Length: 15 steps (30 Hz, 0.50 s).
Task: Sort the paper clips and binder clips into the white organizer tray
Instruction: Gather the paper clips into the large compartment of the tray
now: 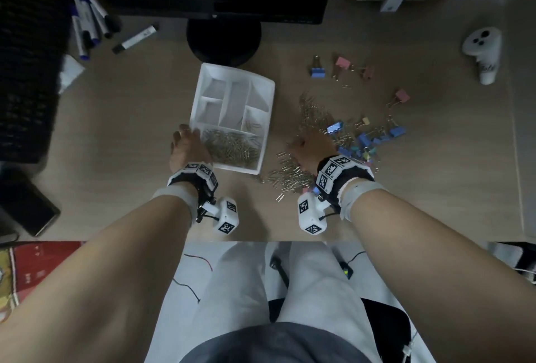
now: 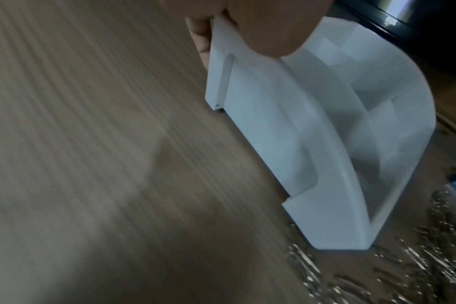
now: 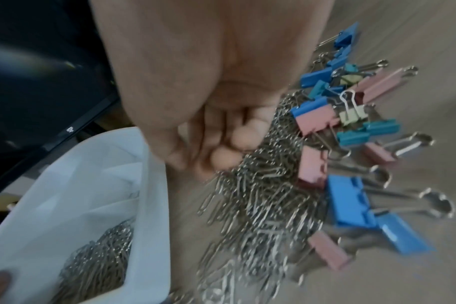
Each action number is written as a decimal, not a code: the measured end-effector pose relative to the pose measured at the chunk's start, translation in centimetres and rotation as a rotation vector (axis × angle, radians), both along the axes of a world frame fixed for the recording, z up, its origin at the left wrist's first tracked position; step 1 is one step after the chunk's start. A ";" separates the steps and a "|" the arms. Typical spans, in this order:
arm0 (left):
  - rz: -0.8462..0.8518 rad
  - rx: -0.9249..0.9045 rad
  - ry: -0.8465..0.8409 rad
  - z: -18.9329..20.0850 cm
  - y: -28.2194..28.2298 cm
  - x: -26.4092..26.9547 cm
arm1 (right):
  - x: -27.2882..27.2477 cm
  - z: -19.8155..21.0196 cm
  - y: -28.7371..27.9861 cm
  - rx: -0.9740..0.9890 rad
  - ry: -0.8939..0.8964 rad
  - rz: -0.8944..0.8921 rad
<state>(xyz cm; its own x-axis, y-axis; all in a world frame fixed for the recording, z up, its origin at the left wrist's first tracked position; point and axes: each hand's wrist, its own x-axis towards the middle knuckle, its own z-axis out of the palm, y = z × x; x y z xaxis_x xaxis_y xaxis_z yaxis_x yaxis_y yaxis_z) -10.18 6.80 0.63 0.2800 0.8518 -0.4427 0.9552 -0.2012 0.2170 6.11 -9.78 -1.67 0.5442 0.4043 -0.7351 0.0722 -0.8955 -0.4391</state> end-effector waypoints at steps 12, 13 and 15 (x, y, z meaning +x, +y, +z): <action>0.127 0.067 -0.056 -2.9 3.6 -7.5 | -8.9 -3.3 3.8 -0.049 0.622 -0.131; 0.146 0.068 -0.061 -3.1 3.6 -7.8 | -8.7 -3.7 3.8 -0.025 0.497 -0.118; 0.132 0.070 -0.062 -3.3 3.5 -8.3 | -7.7 -3.9 3.4 0.031 0.274 -0.134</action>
